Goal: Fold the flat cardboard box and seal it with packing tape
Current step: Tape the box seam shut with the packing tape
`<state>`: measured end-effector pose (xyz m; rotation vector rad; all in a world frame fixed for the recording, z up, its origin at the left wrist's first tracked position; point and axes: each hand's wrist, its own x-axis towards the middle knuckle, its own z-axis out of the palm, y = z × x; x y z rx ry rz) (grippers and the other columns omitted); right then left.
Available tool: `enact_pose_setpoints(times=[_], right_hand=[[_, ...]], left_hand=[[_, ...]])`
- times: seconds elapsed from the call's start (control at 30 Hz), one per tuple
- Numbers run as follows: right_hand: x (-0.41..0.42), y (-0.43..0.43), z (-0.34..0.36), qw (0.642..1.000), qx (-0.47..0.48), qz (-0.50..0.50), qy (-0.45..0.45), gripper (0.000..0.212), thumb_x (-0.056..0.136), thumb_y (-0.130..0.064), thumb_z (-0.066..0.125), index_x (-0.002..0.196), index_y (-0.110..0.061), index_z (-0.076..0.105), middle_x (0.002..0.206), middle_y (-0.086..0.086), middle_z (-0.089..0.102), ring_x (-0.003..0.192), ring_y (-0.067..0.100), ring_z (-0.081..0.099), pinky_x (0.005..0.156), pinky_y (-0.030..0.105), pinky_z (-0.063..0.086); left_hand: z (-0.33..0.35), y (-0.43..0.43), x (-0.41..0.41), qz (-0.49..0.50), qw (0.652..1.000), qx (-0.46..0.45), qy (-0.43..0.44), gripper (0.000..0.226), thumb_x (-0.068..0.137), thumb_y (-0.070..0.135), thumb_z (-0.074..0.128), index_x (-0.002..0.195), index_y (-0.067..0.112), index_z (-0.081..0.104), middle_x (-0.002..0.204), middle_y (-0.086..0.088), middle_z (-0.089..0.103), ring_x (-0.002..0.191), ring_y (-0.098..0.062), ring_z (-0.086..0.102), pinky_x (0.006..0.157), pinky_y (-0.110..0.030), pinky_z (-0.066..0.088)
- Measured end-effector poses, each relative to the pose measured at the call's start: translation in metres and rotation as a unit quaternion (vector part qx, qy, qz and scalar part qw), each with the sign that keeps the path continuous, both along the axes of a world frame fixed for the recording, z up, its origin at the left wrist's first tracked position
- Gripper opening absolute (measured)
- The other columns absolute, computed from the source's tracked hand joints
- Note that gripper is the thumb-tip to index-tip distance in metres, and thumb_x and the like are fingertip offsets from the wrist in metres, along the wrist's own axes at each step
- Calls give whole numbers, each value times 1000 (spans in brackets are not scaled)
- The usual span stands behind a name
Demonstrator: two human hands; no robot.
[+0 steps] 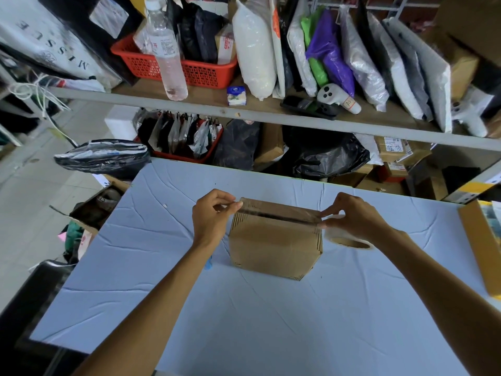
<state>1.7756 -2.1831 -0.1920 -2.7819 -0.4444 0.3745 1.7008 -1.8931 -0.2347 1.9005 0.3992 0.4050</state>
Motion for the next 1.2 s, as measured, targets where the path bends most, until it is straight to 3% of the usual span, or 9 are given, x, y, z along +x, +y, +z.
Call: enact_pose_setpoints(times=[0.3,0.53,0.63,0.77,0.9,0.97,1.03,1.07,1.2], right_hand=[[-4,8,-2,1000,-3,-23,-10,28,75,-51,73,96,-32,75,103,-3,58,90,13,48,60,22,36],[-3,10,-6,999,7,-53,-11,36,68,-53,77,89,-25,66,90,-5,58,80,13,53,54,22,35],[3,8,-13,995,23,-94,34,42,64,-53,80,81,-18,63,87,-1,60,80,19,58,58,27,41],[10,3,-24,985,80,-127,84,36,61,-52,81,70,-20,68,88,2,64,83,22,58,75,41,52],[9,-1,-23,986,101,-105,87,24,67,-44,80,71,-21,75,80,1,63,82,22,56,67,34,43],[9,-3,-22,986,108,-87,96,22,70,-43,79,73,-21,77,80,1,63,81,20,55,66,32,41],[10,-6,-25,985,117,-71,107,20,73,-43,77,73,-23,77,81,3,65,81,21,56,67,31,40],[9,-7,-27,984,124,-69,111,20,74,-42,75,73,-23,77,82,5,67,83,22,57,69,32,41],[8,-8,-31,981,129,-77,121,17,76,-39,75,69,-23,75,81,5,67,81,22,58,68,30,41]], left_hand=[[-9,4,7,-14,999,4,51,16,77,21,78,84,10,68,76,5,68,71,-3,64,60,-2,46],[-8,6,14,-22,996,33,78,17,77,22,78,84,9,69,78,1,69,68,-1,62,57,-2,44],[-6,7,18,-9,994,20,111,20,74,22,80,84,9,70,82,-4,71,72,-8,65,62,-10,45],[1,8,31,-1,983,17,185,32,68,22,84,95,12,70,94,-8,73,88,-19,68,73,-23,48],[9,13,38,-41,969,45,241,54,66,26,86,114,12,64,111,-4,65,102,-21,62,87,-31,51],[4,20,38,-43,953,13,300,62,64,29,87,118,11,62,105,-4,66,98,-20,64,91,-31,52],[-1,22,33,-36,944,-82,318,54,68,25,85,114,6,65,86,-6,69,78,-18,66,83,-30,56],[-5,21,30,-36,937,-139,318,48,71,21,82,113,3,66,75,-6,68,65,-15,62,73,-27,57],[-17,17,20,-14,900,-276,336,33,82,16,72,111,1,66,53,-3,57,42,-9,42,43,-17,43]])
